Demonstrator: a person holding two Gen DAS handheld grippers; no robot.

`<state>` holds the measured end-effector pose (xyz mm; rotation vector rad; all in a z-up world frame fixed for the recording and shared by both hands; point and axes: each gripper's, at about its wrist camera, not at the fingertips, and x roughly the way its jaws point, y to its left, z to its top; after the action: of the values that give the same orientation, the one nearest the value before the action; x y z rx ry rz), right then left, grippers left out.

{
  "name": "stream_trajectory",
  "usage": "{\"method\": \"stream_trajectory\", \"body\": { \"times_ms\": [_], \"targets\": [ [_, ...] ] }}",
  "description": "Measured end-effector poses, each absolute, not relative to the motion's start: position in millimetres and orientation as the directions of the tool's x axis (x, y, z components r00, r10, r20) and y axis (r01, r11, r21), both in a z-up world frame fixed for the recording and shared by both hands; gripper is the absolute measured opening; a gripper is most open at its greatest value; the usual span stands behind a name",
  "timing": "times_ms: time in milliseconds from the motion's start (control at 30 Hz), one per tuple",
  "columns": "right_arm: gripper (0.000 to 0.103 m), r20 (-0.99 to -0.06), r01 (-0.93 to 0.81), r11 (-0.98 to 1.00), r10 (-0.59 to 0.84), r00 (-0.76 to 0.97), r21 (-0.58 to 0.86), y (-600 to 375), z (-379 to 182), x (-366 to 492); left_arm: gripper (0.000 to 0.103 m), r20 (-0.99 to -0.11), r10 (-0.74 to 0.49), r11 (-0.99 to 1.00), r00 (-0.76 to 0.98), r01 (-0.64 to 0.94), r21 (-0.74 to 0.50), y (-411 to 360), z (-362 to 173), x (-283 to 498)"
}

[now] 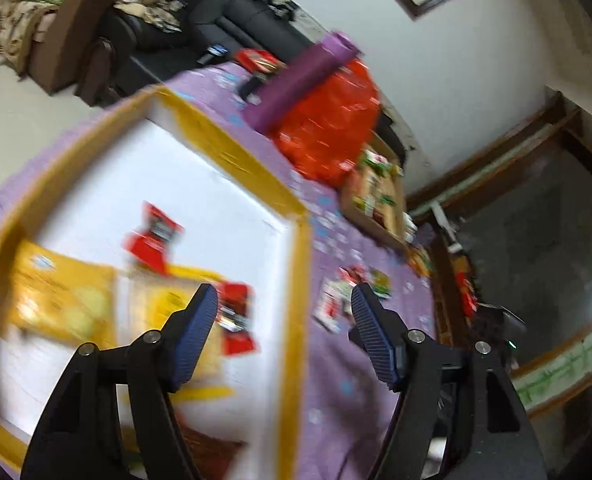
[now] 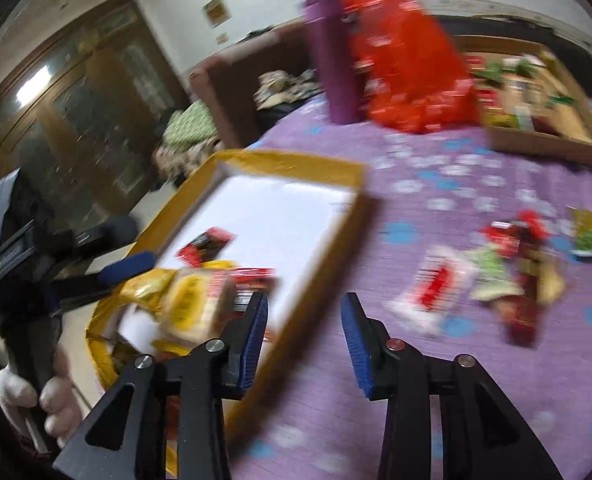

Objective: Organize snacks
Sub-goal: 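Carry both red candies to the white tray and open both grippers, then grasp the white-and-red packet with the left gripper while the right grasps the red wafer bar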

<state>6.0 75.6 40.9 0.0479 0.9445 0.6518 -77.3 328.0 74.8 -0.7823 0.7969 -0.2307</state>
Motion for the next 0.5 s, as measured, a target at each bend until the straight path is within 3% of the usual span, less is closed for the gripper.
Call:
{"method": "stream_trajectory", "body": {
  "times_ms": [267, 500],
  "targets": [
    [0.043, -0.735, -0.244, 0.897, 0.442, 0.514, 0.369, -58, 35, 42, 0.072, -0.563, -0.524, 0.723, 0.640, -0.016, -0.691, 260, 81, -73],
    [0.052, -0.746, -0.199, 0.896, 0.442, 0.498, 0.397, -74, 14, 57, 0.072, -0.631, -0.499, 0.789, 0.594, 0.010, -0.614, 220, 74, -64]
  ]
}}
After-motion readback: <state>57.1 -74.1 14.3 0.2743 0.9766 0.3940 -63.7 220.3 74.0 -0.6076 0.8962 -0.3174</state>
